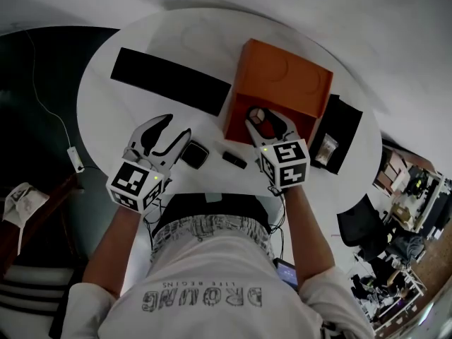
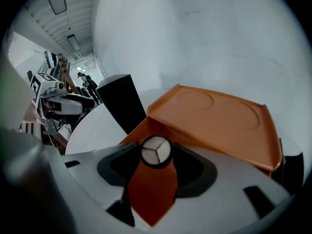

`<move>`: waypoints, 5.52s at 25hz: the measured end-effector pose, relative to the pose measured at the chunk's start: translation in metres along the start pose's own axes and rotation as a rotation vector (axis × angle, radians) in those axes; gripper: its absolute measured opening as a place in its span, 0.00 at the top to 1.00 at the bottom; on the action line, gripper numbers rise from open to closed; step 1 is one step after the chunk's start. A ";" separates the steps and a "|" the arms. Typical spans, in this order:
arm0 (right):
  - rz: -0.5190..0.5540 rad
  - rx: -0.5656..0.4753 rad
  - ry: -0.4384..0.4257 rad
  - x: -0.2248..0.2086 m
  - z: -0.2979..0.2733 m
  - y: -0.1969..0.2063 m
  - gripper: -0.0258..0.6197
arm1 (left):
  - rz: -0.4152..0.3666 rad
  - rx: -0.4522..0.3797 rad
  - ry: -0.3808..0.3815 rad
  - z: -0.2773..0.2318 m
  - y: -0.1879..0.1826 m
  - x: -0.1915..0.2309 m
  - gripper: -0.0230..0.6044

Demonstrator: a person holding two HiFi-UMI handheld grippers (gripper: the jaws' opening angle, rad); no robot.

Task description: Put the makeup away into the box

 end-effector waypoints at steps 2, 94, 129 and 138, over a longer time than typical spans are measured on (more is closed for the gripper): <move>0.005 0.017 -0.009 0.001 -0.007 -0.002 0.61 | 0.012 0.004 -0.008 0.000 0.000 0.004 0.62; -0.409 -0.155 0.166 -0.043 0.111 0.148 0.66 | -0.771 0.425 0.369 -0.080 0.104 -0.140 0.62; -0.511 -0.172 0.168 -0.060 0.123 0.199 0.68 | -1.209 0.615 0.319 -0.105 0.146 -0.159 0.79; -0.493 -0.188 0.185 -0.054 0.131 0.186 0.68 | -1.179 0.534 0.322 -0.095 0.120 -0.169 0.80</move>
Point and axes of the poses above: the fingertips, and each gripper's own axes: z backward along the fingers, x to its left, y out of its underside, the point moved 2 cm from there along z, backward along the fingers, and after that the axes turned 10 degrees about x, right-handed, at the moved point
